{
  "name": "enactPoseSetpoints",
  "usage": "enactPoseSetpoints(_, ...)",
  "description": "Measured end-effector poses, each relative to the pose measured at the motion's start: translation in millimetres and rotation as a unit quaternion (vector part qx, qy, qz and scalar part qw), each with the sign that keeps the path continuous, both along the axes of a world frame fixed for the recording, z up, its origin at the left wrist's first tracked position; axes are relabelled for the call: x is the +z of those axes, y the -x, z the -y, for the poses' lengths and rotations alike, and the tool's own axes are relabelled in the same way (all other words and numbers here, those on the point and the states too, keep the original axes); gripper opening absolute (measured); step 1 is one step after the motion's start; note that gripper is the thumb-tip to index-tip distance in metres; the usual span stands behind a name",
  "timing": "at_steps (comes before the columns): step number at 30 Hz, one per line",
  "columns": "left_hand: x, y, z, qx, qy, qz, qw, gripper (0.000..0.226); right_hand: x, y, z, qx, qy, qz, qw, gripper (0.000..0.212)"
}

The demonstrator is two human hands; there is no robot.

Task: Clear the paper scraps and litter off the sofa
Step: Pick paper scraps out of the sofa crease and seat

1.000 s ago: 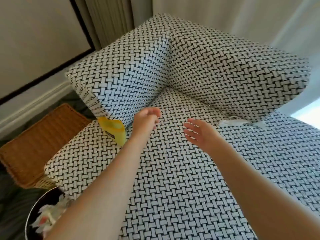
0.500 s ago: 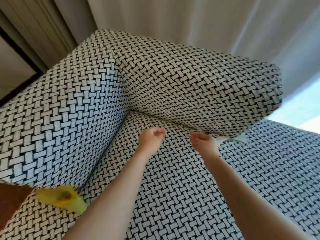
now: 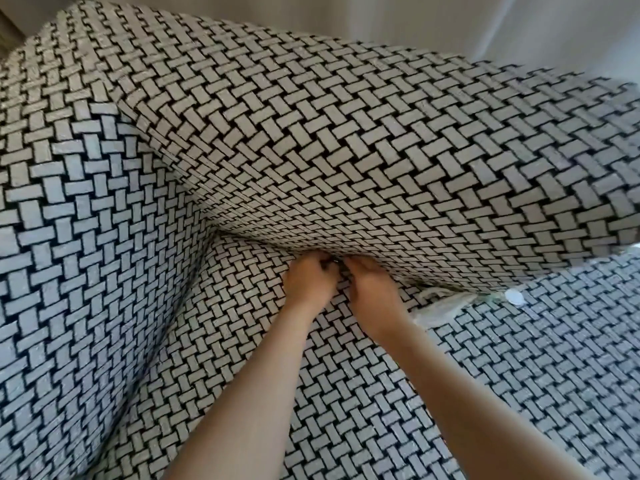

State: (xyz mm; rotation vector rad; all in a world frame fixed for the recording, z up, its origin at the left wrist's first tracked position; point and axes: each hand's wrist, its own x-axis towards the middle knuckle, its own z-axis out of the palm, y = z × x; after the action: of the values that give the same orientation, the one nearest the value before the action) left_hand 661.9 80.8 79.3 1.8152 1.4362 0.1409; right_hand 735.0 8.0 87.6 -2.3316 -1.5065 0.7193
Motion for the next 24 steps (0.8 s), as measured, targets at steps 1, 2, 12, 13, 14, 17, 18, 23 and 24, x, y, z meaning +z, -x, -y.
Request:
enactPoseSetpoints(1, -6, -3, 0, 0.005, -0.027, -0.034, 0.999, 0.027, -4, 3, -4, 0.008, 0.018, 0.009, 1.000, 0.054)
enactPoseSetpoints(2, -11, -5, 2, 0.027, -0.052, -0.041, 0.997, 0.026, -7, 6, -6, 0.014, 0.038, 0.018, 0.999, 0.056)
enactPoseSetpoints(12, -22, 4, -4, 0.040, -0.102, -0.142, 0.984, 0.063, -10, 3, -28, 0.046, 0.127, 0.116, 0.984, 0.039)
enactPoseSetpoints(13, -23, 5, -4, 0.042, -0.107, -0.133, 0.984, 0.060, -8, 3, -32, 0.054, 0.130, 0.126, 0.982, 0.035)
enactPoseSetpoints(14, -24, 7, -5, 0.055, -0.118, -0.107, 0.986, 0.054, -6, 3, -36, 0.062, 0.132, 0.132, 0.980, 0.031)
enactPoseSetpoints(17, -23, 18, -4, 0.105, -0.128, 0.035, 0.986, 0.029, 4, -2, -45, 0.080, 0.134, 0.147, 0.977, 0.023)
enactPoseSetpoints(18, -21, 20, -2, 0.120, -0.118, 0.077, 0.983, 0.025, 5, -4, -47, 0.089, 0.131, 0.155, 0.975, 0.022)
enactPoseSetpoints(23, -6, 26, -2, 0.245, -0.015, 0.203, 0.948, 0.026, 5, -5, -48, 0.115, 0.131, 0.167, 0.970, 0.022)
enactPoseSetpoints(24, -5, 26, -3, 0.280, 0.019, 0.231, 0.932, 0.029, 3, -7, -47, 0.117, 0.124, 0.167, 0.971, 0.022)
